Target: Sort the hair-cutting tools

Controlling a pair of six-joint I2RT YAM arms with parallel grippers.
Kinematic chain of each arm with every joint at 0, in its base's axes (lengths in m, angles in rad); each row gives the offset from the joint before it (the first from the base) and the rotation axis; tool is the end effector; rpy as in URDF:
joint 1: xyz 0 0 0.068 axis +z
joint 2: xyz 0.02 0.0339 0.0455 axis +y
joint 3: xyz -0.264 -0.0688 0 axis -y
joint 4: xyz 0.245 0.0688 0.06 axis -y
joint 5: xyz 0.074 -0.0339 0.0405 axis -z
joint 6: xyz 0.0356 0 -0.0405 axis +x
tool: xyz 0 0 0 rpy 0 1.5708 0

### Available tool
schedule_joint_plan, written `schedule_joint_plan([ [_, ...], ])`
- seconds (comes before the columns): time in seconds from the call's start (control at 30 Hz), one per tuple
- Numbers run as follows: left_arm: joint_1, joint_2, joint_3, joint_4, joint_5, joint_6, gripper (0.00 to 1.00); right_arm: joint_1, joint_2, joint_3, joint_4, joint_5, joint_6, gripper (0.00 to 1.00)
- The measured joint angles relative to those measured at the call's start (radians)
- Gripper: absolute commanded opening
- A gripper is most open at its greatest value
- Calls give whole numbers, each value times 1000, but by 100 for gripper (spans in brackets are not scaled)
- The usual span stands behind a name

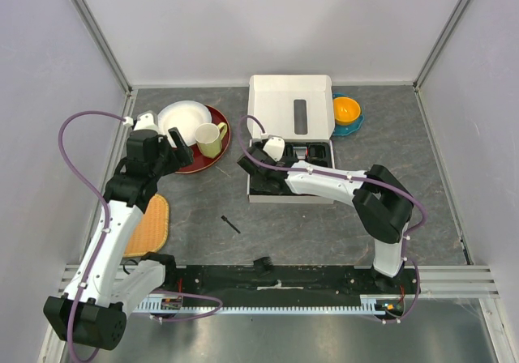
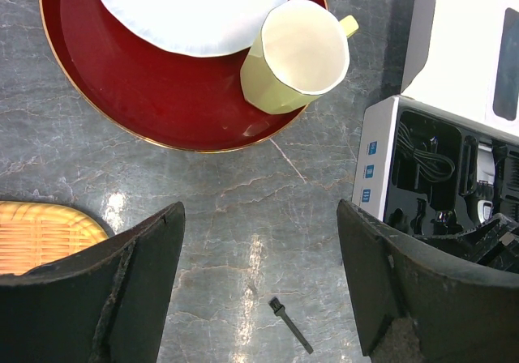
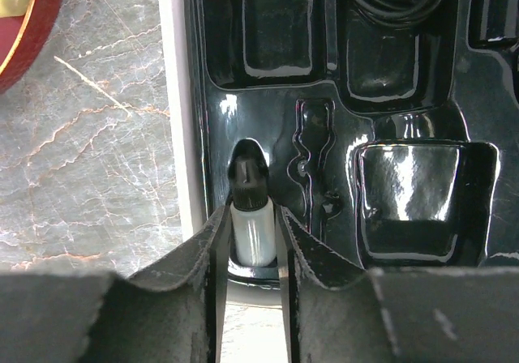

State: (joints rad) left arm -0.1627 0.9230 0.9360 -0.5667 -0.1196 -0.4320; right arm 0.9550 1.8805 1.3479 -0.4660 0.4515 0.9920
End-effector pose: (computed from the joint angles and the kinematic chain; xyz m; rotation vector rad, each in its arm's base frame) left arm 0.1960 -0.0279 0.3297 -0.3559 2.0984 -0.2257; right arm 0.2434 0.3171 0.2031 0.2102 2.4394 0.2787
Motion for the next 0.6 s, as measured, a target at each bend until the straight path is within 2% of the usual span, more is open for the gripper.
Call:
schedule_joint_plan([
  [0.17, 0, 0, 0, 0, 0, 0, 81, -4, -2, 0, -3, -10, -3, 40],
  [0.37, 0, 0, 0, 0, 0, 0, 81, -5, -18, 0, -9, -13, -9, 37],
  [0.53, 0, 0, 0, 0, 0, 0, 81, -8, -29, 0, -9, -11, -19, 28],
  [0.57, 0, 0, 0, 0, 0, 0, 81, -9, -29, 0, -10, -11, -21, 25],
  [0.6, 0, 0, 0, 0, 0, 0, 81, -10, -29, 0, -11, -10, -23, 19],
])
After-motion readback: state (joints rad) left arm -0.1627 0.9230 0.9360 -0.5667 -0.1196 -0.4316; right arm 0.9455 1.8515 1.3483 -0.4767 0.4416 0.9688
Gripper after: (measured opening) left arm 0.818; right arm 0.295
